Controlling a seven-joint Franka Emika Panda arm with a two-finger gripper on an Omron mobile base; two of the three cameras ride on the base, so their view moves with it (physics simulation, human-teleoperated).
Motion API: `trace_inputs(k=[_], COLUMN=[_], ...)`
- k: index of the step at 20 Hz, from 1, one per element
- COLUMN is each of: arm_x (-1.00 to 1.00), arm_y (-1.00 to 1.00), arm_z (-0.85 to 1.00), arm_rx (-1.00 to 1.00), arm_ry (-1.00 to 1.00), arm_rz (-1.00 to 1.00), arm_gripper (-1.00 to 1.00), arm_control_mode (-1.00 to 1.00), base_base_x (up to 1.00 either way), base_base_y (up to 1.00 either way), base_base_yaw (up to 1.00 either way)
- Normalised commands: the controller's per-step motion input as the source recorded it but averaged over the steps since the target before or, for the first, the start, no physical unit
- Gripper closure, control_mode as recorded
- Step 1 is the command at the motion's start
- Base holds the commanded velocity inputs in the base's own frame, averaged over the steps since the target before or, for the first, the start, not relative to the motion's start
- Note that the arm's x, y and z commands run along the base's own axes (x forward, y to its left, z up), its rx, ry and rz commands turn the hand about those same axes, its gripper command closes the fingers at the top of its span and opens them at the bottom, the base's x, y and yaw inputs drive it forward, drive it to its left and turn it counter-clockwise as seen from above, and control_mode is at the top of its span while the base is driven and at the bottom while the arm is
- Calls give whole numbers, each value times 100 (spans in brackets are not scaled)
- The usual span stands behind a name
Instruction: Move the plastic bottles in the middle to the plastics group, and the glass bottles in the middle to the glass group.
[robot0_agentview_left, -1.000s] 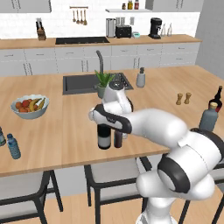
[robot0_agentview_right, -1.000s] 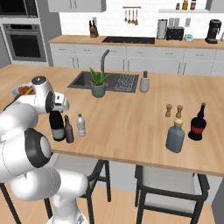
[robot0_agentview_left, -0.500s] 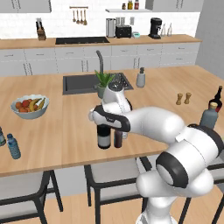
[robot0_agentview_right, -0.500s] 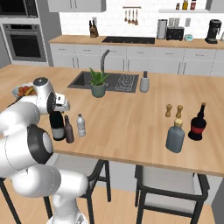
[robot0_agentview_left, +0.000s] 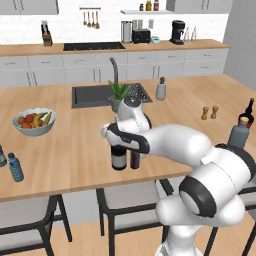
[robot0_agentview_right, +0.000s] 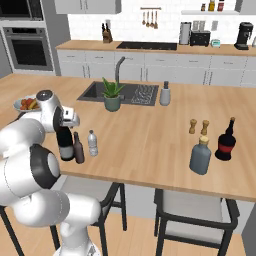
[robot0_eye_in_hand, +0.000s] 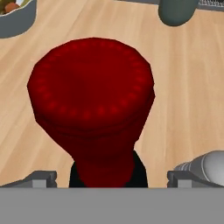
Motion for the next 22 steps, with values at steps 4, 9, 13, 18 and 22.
trace_inputs(k=[4,9,13,18,22], arm_x=[0,0,0,0,-19], arm_y=[0,0,0,0,13], arm_z=[0,0,0,3,60], arm_rx=[0,0,0,0,2], arm_ry=[-4,-1,0,0,-6], arm_rz=[0,0,0,0,5], arm_gripper=[-100,100,100,100,100], arm_control_mode=[-100,-100,-100,-100,-100], base_base_x=[0,0,0,0,0], base_base_y=[0,0,0,0,0], base_base_yaw=[0,0,0,0,0])
